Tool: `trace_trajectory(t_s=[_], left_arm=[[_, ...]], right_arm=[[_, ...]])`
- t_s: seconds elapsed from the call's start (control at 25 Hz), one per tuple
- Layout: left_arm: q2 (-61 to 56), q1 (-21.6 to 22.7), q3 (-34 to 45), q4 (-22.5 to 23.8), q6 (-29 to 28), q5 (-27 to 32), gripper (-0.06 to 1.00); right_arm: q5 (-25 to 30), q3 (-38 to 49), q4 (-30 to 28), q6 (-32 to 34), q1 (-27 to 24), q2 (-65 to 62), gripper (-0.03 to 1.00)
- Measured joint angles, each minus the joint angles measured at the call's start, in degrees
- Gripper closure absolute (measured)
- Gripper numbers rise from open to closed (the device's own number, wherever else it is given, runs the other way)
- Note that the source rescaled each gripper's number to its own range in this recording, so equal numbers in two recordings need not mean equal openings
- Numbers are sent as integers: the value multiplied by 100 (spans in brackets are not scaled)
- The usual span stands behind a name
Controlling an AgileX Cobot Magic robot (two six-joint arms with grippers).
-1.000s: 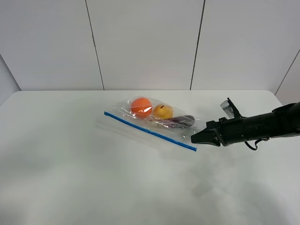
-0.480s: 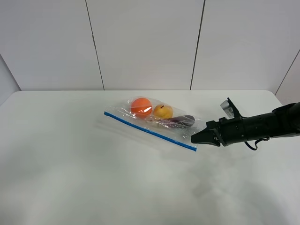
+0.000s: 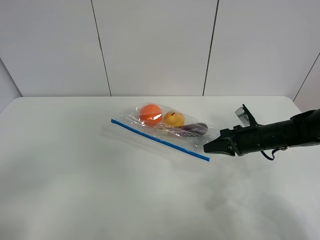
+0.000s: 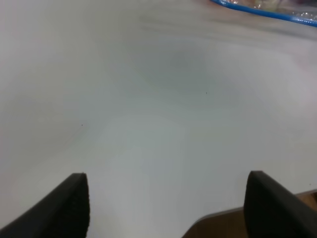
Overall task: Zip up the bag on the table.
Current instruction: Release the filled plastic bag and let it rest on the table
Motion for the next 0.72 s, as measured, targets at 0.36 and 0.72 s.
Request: trace_trajectory(t_s=[0.36, 0.72], left_arm=[[0, 0, 0, 0, 0, 0, -5], [0, 0, 0, 0, 0, 0, -5]], right_arm=[[0, 0, -95, -46, 0, 0, 76], [-55, 0, -147, -46, 0, 0, 10]])
